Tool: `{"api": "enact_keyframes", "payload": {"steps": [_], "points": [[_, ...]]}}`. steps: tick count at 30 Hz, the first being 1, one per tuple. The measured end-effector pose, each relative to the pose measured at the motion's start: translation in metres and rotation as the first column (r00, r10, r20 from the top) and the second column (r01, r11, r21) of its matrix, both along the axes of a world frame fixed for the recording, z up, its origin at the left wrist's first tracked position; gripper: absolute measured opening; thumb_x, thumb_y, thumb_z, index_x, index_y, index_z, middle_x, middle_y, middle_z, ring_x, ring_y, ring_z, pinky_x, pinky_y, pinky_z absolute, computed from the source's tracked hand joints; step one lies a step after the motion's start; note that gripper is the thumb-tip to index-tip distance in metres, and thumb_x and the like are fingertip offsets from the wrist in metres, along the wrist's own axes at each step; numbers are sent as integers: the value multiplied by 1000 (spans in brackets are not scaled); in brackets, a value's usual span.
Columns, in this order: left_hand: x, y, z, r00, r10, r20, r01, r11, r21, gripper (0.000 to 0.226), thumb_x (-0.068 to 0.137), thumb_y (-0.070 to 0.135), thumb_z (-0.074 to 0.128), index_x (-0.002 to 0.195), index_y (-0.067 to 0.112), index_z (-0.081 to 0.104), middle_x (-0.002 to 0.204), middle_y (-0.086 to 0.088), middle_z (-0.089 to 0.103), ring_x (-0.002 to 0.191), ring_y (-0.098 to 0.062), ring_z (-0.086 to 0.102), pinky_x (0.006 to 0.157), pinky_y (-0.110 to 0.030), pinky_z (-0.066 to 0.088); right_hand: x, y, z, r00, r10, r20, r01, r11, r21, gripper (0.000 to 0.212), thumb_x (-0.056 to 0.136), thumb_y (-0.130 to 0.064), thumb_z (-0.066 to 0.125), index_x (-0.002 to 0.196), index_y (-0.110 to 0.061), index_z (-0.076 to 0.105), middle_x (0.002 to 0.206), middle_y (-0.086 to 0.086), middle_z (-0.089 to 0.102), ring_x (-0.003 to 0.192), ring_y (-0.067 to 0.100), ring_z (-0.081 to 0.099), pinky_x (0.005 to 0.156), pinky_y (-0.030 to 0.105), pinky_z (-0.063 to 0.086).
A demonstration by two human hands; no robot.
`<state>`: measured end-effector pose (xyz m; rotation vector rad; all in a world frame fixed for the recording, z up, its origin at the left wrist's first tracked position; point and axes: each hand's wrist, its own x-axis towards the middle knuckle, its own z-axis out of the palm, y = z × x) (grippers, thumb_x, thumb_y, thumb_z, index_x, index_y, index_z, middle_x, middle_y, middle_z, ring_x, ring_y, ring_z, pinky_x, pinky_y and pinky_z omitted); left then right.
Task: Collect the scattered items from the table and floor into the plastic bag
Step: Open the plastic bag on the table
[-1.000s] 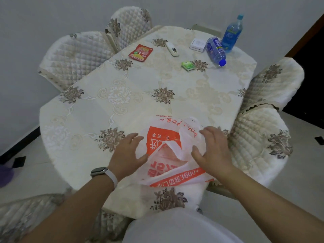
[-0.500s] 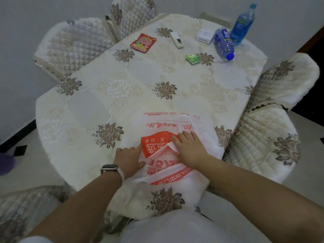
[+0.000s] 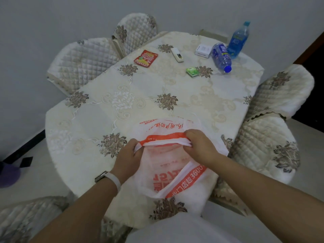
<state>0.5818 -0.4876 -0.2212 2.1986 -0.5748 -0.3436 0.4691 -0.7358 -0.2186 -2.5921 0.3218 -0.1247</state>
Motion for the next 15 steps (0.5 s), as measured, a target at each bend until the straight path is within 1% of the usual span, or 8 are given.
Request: {"api": "enact_keyframes", "payload": {"steps": [2, 6, 7, 9, 10, 11, 13, 15], "points": [[5, -3, 11, 996, 73, -60, -75, 996, -38, 22, 95, 17, 58, 79, 6, 49, 68, -7, 55, 60, -17, 48, 57, -33, 33, 7, -2, 20, 995, -96, -19, 98, 987, 128, 6, 86, -16, 58, 83, -11, 58, 82, 5, 62, 73, 21, 56, 61, 38, 47], [13, -7, 36, 995, 102, -1, -102, 991, -92, 20, 93, 15, 61, 78, 10, 49, 68, -6, 55, 61, -16, 48, 58, -34, 36, 18, -2, 57, 972, -235, -2, 230, 950, 210, 28, 88, -7, 49, 72, -22, 33, 64, 6, 48, 57, 22, 38, 53, 34, 27], [14, -7, 42, 995, 93, -21, -94, 989, -113, 17, 92, 18, 64, 81, 14, 53, 72, -3, 59, 64, -16, 54, 60, -34, 40, 19, -2, 63, 966, -258, 24, 246, 942, 230, 26, 87, -6, 48, 74, -22, 33, 65, 7, 48, 58, 22, 38, 52, 35, 27], [15, -3, 53, 998, 33, -54, -39, 993, -110, 13, 87, 31, 72, 88, 30, 59, 83, 12, 66, 74, -1, 62, 65, -26, 47, 20, -3, 73, 960, -273, 55, 253, 937, 240, 16, 87, -7, 50, 85, -20, 40, 72, 8, 56, 61, 25, 47, 54, 37, 34], [18, 1, 56, 999, -19, -33, 18, 998, -53, 20, 82, 42, 75, 94, 38, 60, 90, 19, 67, 78, 4, 61, 70, -21, 48, 18, -3, 75, 966, -253, 52, 237, 948, 213, 15, 86, -9, 52, 94, -19, 45, 77, 8, 60, 66, 27, 53, 57, 38, 39], [22, 5, 58, 996, -90, 9, 90, 994, 60, 31, 77, 52, 76, 102, 42, 60, 95, 22, 66, 83, 3, 61, 75, -22, 49, 15, -3, 77, 976, -213, 34, 204, 965, 165, 23, 85, -12, 55, 106, -20, 50, 84, 6, 64, 74, 30, 58, 61, 38, 43], [28, 10, 58, 963, -249, 102, 197, 911, 362, 41, 75, 62, 72, 107, 38, 63, 97, 16, 67, 88, -9, 63, 75, -27, 50, 9, -4, 77, 994, -102, -35, 103, 994, 32, 46, 84, -26, 65, 128, -25, 51, 105, 3, 67, 93, 29, 63, 73, 35, 46], [31, 14, 55, 924, -334, 188, 196, 833, 517, 20, 85, 52, 67, 84, 32, 63, 86, 7, 65, 88, -19, 64, 67, -29, 42, 5, -4, 72, 992, 22, -128, -39, 991, -131, 65, 80, -52, 69, 138, -31, 47, 122, -3, 65, 108, 22, 61, 83, 32, 48]]}}
